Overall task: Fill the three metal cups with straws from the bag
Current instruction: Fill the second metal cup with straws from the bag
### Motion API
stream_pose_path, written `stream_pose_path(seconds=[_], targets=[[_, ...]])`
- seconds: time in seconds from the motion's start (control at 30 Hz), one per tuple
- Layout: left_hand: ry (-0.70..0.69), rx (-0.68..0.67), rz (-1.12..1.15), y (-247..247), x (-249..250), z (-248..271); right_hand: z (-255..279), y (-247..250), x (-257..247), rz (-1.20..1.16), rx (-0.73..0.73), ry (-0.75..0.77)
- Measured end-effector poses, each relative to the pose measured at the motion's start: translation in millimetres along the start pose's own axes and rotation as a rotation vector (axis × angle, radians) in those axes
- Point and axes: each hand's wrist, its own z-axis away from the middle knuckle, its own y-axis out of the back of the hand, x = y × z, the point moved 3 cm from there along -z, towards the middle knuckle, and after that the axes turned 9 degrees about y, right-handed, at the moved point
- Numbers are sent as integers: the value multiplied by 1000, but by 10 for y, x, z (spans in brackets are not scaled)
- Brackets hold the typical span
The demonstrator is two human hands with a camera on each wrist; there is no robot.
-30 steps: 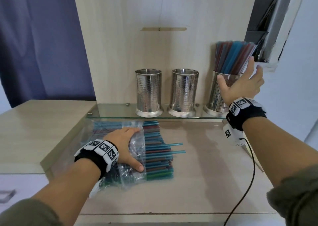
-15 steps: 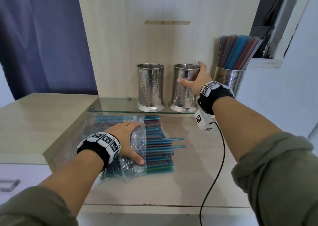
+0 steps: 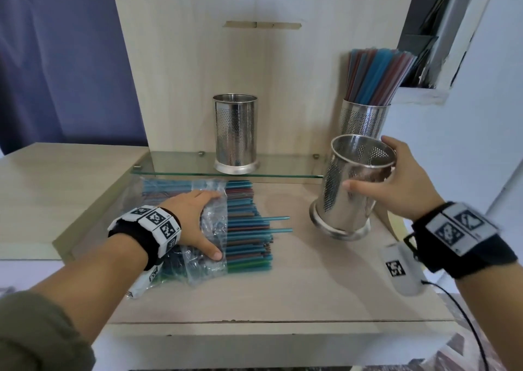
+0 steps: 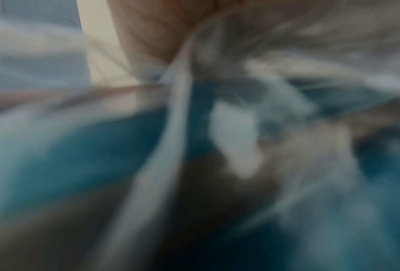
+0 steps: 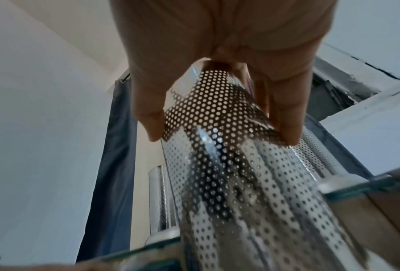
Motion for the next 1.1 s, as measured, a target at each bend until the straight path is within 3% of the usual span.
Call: stream_pose_path(seconds=[0.13, 0.27, 0.37, 0.5, 0.7, 1.1], targets=[[-14, 2, 14, 0, 22, 44, 301, -73, 181, -11, -2, -7], [-54, 56, 50, -31, -1, 55, 389, -215, 257, -56, -97, -16], [-36, 148, -93, -1, 63, 77, 350, -308, 284, -80, -115, -27], [-110, 123, -135, 176, 349, 188, 301, -399, 361, -117, -111, -34], [-40, 181, -470, 227, 629, 105, 302, -445, 430, -187, -97, -20], [-115, 202, -516, 194, 818, 13, 242, -395, 561, -221, -60, -3]])
